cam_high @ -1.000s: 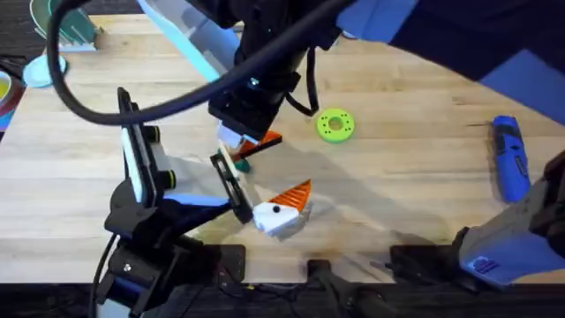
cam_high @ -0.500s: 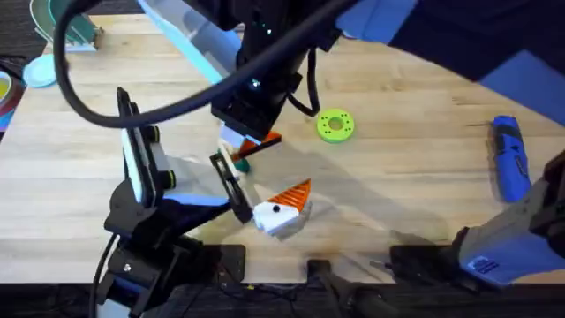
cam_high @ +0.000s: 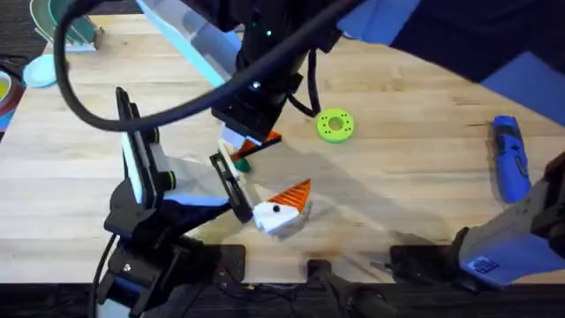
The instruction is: Pick up the gripper from the table and insert it into the empty holder that is missing its gripper. Then pick up a screw, insert it into the mounting hole, and use the screwdriver to tighten it. Finally, clean up the table by picking up the vegetable and placing it into the bucket.
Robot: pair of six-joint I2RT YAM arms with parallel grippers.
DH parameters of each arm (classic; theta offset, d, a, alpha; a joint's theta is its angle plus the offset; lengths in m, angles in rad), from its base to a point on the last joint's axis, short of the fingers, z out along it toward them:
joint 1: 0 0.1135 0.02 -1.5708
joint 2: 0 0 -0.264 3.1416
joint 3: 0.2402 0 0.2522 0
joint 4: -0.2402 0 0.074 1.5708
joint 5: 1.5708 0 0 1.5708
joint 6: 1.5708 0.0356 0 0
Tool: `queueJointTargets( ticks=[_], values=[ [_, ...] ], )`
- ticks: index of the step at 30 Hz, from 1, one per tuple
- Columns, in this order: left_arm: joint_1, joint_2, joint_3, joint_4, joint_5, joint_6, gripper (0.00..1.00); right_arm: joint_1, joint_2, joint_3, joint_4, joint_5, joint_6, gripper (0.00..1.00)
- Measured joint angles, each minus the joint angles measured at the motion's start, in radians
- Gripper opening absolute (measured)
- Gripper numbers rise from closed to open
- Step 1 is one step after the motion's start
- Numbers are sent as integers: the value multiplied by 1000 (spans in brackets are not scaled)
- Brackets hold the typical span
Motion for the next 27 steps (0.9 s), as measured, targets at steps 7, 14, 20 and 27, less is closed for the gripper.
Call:
queueJointTargets(
  ticks=[7, 14, 20, 27],
  values=[
    [0, -1, 0, 1, 1, 10, 993, 2, -6, 0, -2, 21, 0, 6],
    [0, -1, 0, 1, 2, 20, 993, 3, -24, 0, -10, 37, 0, 6],
    [0, -1, 0, 1, 2, 23, 993, 3, -28, -1, -13, 39, 0, 6],
    [0, -1, 0, 1, 2, 26, 994, 3, -28, -1, -10, 21, 0, 6]
  ],
)
